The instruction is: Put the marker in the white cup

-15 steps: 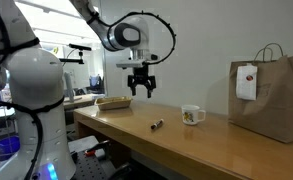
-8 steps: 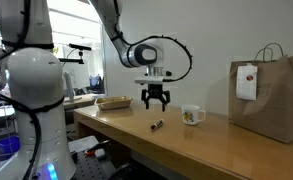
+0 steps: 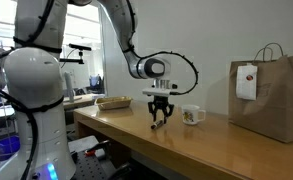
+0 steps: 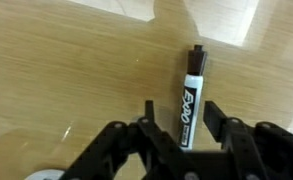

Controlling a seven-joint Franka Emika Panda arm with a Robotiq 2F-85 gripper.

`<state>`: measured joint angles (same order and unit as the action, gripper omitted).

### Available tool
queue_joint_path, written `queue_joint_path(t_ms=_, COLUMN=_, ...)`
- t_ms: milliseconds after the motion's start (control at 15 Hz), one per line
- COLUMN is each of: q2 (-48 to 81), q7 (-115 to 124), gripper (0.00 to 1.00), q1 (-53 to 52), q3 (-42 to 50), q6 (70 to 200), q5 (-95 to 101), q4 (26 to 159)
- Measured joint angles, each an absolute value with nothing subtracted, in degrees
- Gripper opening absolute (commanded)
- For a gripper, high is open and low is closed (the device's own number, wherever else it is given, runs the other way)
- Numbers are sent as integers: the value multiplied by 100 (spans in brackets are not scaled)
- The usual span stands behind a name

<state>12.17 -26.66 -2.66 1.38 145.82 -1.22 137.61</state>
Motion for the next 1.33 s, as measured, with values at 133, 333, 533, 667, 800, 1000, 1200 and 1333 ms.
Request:
queue_joint_path(t_ms=133, q2=1396, q7=-2662, gripper=55, q1=-204, q3=39, q6=14582, q5=-122, q4=13645)
queue_joint_path(t_ms=333, q2=1581, q7=-2638, gripper=60, q1=-189, q3=-76, q6=14582, q5=-122, q4=13462)
queue_joint_path(t_ms=533, q2=1718, q7=-2630, gripper=34, q1=-185, q3=-132, q6=14582, q5=-122, q4=13260)
queue_joint_path(t_ms=667, q2=1809, q7=-2630, gripper=19, q1=-173, q3=-153, q6=14582, q5=-122, q4=13138)
queue_joint_path(t_ms=800, q2=1856, q7=-2623, gripper=3, q1=-149, q3=-167, q6=14581, q5=-106, q4=13061)
queue_joint_path(t_ms=1000, q2=1860, q7=-2611, gripper=5, q1=-124, q3=-223, q6=14581, q5=-106, q4=13017)
queue_joint_path(t_ms=1200, q2=1762, q7=-2611, gripper=5, q1=-49, q3=-331, q6=14584, q5=-148, q4=12973)
queue_joint_path(t_ms=1333, q2=1573, q7=-2804, gripper=5, q1=103, q3=-472, q6=14613, q5=-381, q4=12969)
